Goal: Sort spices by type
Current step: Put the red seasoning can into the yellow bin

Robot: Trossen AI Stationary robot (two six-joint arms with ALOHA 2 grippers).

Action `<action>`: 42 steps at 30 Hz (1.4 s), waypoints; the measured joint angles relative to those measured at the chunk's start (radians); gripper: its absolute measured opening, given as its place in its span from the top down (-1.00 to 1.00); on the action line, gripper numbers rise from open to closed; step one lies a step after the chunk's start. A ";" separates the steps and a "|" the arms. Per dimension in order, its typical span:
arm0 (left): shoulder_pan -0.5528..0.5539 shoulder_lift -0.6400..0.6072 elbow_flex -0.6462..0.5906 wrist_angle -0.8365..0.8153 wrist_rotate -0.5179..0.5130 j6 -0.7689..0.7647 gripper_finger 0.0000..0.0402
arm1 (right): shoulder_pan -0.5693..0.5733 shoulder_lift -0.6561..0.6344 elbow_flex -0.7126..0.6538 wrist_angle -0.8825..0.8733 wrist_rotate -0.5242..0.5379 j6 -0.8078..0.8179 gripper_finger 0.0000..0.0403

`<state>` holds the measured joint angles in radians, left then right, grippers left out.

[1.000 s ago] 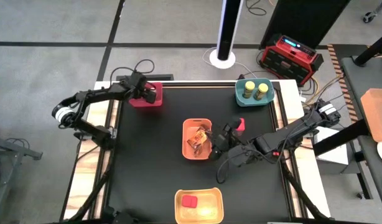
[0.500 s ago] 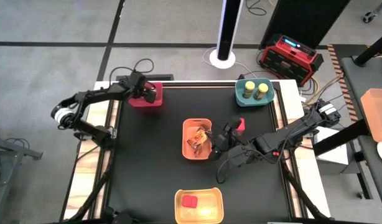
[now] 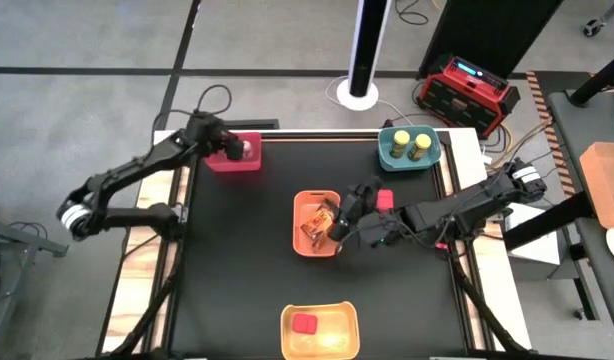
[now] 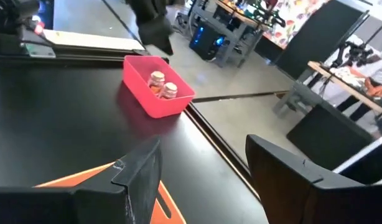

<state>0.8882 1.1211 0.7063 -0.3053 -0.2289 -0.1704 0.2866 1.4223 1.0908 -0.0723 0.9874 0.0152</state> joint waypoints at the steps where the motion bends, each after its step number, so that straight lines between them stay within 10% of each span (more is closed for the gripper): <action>1: -0.018 -0.029 0.000 -0.010 0.000 -0.006 -0.09 | 0.000 0.000 0.000 0.002 0.000 -0.010 -0.09; 27: -1.093 -0.218 -0.002 -0.131 -0.334 -0.320 -0.09 | 0.283 -0.007 0.064 -0.025 -0.001 -0.123 -0.09; 34: -1.342 -0.164 0.000 -0.074 -0.451 -0.412 -0.09 | 0.287 -0.007 0.176 -0.385 -0.034 0.247 -0.09; 42: -1.444 -0.068 0.000 0.040 -0.470 -0.416 -0.09 | 0.174 -0.009 0.338 -0.984 -0.305 0.820 -0.09</action>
<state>-0.5558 1.0536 0.7067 -0.2650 -0.6991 -0.5865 0.4604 1.4136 1.4292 -1.0561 0.6822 0.8349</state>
